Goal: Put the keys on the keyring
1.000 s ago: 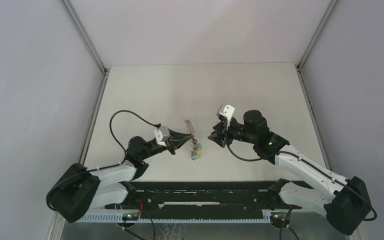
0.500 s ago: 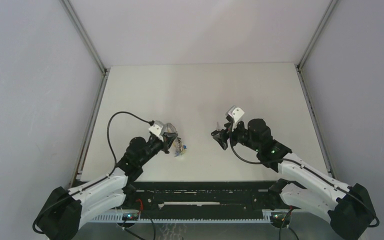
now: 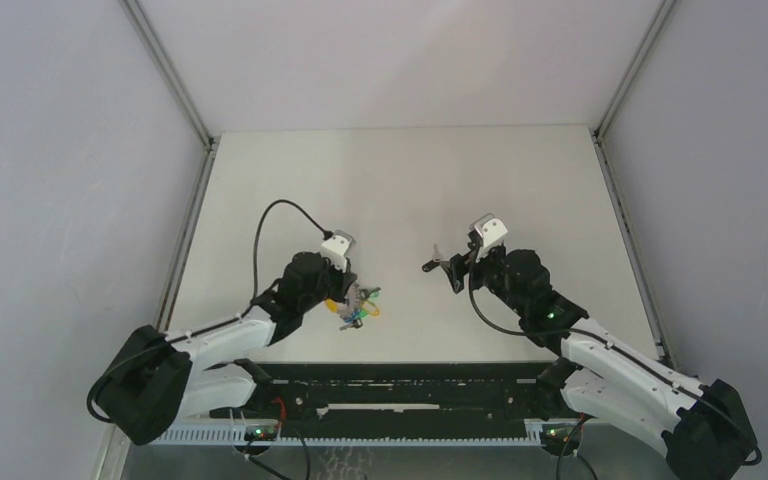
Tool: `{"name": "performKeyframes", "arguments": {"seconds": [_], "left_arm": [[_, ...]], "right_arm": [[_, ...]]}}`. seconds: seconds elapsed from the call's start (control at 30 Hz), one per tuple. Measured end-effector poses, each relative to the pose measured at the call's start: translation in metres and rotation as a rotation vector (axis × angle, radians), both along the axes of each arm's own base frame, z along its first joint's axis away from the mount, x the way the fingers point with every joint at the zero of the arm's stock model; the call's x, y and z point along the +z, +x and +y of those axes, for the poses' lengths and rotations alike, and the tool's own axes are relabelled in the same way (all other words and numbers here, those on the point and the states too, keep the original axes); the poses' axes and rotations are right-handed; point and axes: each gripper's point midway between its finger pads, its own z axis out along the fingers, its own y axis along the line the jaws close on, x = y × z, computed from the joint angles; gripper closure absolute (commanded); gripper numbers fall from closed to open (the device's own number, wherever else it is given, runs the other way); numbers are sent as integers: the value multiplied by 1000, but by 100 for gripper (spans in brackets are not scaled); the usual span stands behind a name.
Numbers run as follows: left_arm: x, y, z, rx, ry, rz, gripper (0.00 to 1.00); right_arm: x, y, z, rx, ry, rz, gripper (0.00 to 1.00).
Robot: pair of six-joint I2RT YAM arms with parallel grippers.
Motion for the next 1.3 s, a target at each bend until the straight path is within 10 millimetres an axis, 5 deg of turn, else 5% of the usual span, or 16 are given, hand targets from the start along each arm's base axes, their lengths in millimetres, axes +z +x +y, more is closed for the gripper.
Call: {"name": "performKeyframes", "arguments": {"seconds": [0.33,0.83,1.17,1.3], "left_arm": [[-9,2,-44,-161,157,49,97],[-13,-14,-70,-352,322,8,67],[46,-12,-58,-250,169,-169,54],[54,-11,-45,-169,90,-180,51]], "right_arm": [[0,3,1,-9,11,0,27],[4,2,2,-14,36,1,18],[9,-4,6,-3,95,29,6],[-1,-7,7,0,90,77,5]]}}
